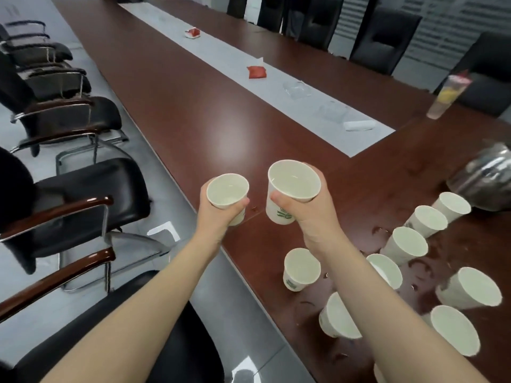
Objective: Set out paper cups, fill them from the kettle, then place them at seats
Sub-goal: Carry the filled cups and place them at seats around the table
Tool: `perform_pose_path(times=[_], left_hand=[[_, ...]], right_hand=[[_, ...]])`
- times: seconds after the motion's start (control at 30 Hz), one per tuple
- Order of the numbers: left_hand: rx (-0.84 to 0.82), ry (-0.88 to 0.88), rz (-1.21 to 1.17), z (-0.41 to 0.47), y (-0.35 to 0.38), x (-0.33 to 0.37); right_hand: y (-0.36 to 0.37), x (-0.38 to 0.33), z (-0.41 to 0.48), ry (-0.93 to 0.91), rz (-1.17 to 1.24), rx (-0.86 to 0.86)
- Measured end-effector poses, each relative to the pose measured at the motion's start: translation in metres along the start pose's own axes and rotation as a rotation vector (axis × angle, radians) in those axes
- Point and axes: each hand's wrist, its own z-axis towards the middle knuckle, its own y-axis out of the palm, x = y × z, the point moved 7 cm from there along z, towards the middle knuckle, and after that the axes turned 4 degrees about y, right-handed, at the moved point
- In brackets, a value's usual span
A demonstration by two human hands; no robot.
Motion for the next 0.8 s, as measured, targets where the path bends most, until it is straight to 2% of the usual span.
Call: perform_pose_path(times=[0.43, 0.8], left_hand=[[-0.087, -0.096, 0.013, 0.042, 0.06, -0.088], [-0.182, -0.123, 0.106, 0.043, 0.072, -0.132]], right_hand=[[-0.033, 0.052, 0.064, 0.021, 0.041, 0.078], [-0.044, 0.079, 0.076, 0.027, 0.015, 0.043]])
